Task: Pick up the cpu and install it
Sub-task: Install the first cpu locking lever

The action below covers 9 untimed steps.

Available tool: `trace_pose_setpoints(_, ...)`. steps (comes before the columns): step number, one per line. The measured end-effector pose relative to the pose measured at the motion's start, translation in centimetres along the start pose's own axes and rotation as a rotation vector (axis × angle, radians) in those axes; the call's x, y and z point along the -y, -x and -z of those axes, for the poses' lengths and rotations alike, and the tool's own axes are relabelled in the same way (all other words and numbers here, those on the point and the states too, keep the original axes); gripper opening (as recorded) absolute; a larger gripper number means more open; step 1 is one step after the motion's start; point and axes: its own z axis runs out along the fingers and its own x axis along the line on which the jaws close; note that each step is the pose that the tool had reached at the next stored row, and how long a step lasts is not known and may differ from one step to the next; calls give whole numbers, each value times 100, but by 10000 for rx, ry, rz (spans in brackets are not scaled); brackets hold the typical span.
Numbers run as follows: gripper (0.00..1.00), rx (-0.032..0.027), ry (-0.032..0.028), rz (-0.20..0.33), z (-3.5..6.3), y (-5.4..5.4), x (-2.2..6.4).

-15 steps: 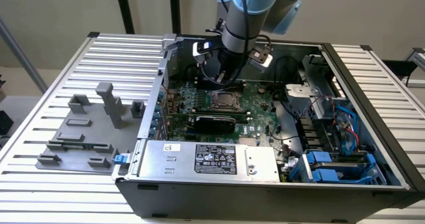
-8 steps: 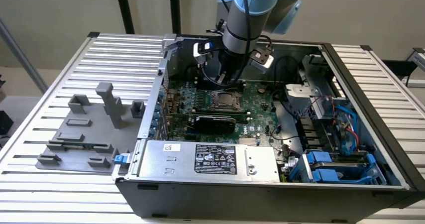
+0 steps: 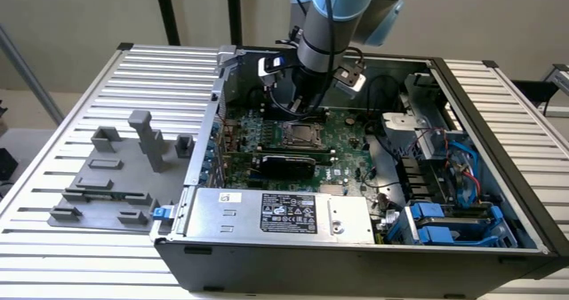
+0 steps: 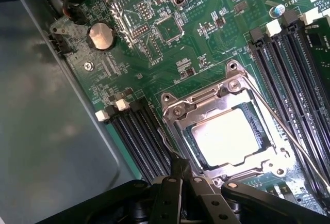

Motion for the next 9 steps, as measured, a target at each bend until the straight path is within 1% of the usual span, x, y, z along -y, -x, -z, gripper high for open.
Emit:
trace_pose_setpoints(3,11,-1,0,-2,-5,23,42)
trace_pose_setpoints(9,11,-1,0,-2,-9,16,59)
